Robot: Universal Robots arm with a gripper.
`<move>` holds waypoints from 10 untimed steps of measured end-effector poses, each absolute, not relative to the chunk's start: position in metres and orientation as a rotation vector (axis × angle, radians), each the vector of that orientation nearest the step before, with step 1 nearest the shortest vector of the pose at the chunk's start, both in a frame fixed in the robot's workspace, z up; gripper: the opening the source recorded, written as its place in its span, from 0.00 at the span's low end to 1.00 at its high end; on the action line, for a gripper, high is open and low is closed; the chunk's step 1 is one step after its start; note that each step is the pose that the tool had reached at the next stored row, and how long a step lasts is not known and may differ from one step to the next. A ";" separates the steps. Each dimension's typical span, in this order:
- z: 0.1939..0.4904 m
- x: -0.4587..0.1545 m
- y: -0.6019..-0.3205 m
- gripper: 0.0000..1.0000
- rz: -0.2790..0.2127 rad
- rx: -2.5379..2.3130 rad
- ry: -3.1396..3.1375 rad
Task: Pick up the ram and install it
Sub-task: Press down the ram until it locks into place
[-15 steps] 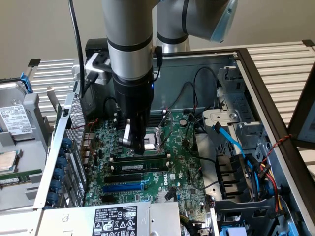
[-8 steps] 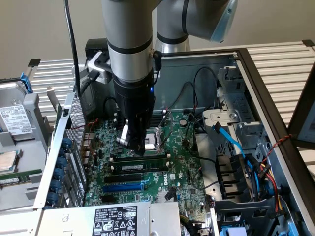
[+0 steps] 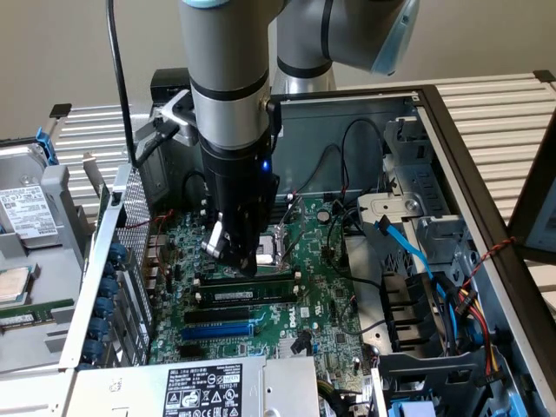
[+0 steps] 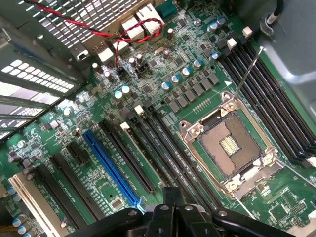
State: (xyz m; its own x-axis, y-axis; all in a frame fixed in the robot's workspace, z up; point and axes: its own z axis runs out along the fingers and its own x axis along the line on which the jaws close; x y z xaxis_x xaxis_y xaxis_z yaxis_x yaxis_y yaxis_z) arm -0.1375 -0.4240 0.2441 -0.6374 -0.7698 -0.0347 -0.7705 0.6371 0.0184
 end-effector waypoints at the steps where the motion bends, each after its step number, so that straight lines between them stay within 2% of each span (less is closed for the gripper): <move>1: 0.244 -0.138 -0.424 0.10 0.049 -1.302 2.832; 10: 0.241 -0.138 -0.424 0.10 0.046 -1.070 2.925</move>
State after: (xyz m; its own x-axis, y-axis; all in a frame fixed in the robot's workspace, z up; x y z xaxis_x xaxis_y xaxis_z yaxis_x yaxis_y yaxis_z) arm -0.1375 -0.4240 0.2410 -0.7637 -0.6446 -0.0350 -0.6454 0.7636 0.0187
